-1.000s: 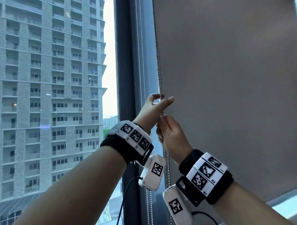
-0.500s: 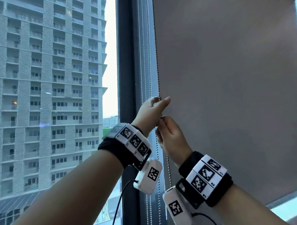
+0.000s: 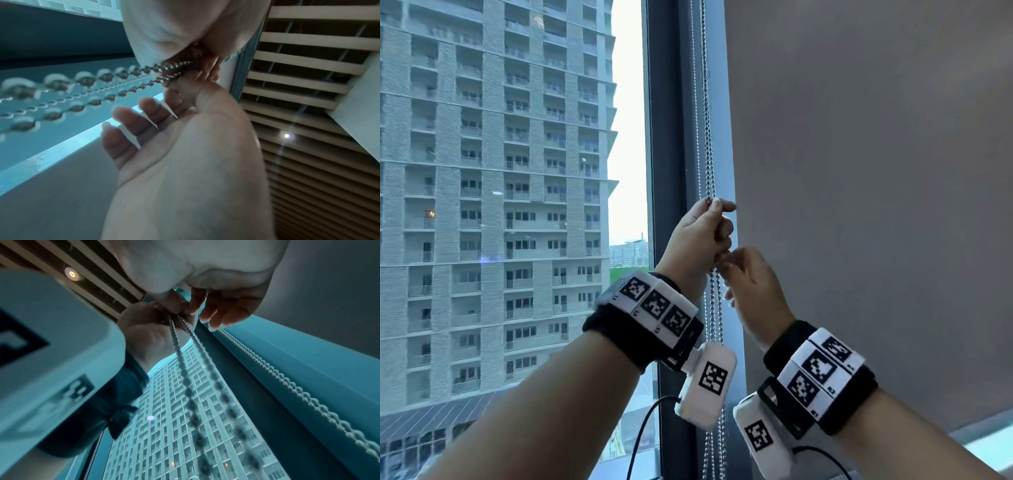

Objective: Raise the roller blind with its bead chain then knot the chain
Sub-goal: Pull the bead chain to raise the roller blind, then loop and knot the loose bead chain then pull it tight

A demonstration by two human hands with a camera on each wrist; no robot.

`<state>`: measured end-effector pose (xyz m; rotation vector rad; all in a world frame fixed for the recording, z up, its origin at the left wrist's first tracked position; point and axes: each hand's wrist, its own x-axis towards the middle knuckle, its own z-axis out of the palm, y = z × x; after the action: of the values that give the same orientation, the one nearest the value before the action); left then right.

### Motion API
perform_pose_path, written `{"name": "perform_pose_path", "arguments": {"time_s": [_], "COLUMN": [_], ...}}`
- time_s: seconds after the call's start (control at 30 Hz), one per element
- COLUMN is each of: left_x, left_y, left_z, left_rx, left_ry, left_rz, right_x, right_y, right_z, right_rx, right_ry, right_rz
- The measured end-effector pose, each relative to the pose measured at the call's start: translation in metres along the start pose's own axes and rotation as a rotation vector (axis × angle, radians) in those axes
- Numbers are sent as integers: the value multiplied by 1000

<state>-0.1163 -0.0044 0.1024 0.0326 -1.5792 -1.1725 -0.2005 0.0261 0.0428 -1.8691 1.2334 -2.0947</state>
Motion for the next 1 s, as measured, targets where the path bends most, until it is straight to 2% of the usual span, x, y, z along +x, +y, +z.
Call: {"name": "perform_pose_path", "arguments": {"time_s": [0.27,0.37,0.5,0.57,0.67,0.73,0.8,0.9,1.0], "left_x": [-14,-23,-37,-43,-50,-56,-63,-70,-71], "left_y": [1,0,-1,-2,-4,-6,-8,-12,-10], "left_z": [-10,-11,-9,-9,-8,-8,-10,-17,-26], "left_rx": [-268,-162,57,91,135,164,192,280,290], "left_ry": [4,-22,-43,-45,-51,-75,-125,-231,-281], "left_rz": [-72,-35,35,60,103,95,65,16,-62], "right_x": [0,-2,-6,-8,-12,-12,-10,-5,-2], "right_y": [-12,-18,-30,-36,-47,-55,-60,-53,-53], "right_z": [-8,-6,-4,-5,-14,-21,-27,-34,-42], "right_rx": [84,101,60,-85,-438,-723,-1031,-1260,-1307], "right_ry": [102,126,138,175,231,148,-12,-200,-212], "right_rz": [-11,-68,-220,-329,-579,-739,-856,-931,-906]}}
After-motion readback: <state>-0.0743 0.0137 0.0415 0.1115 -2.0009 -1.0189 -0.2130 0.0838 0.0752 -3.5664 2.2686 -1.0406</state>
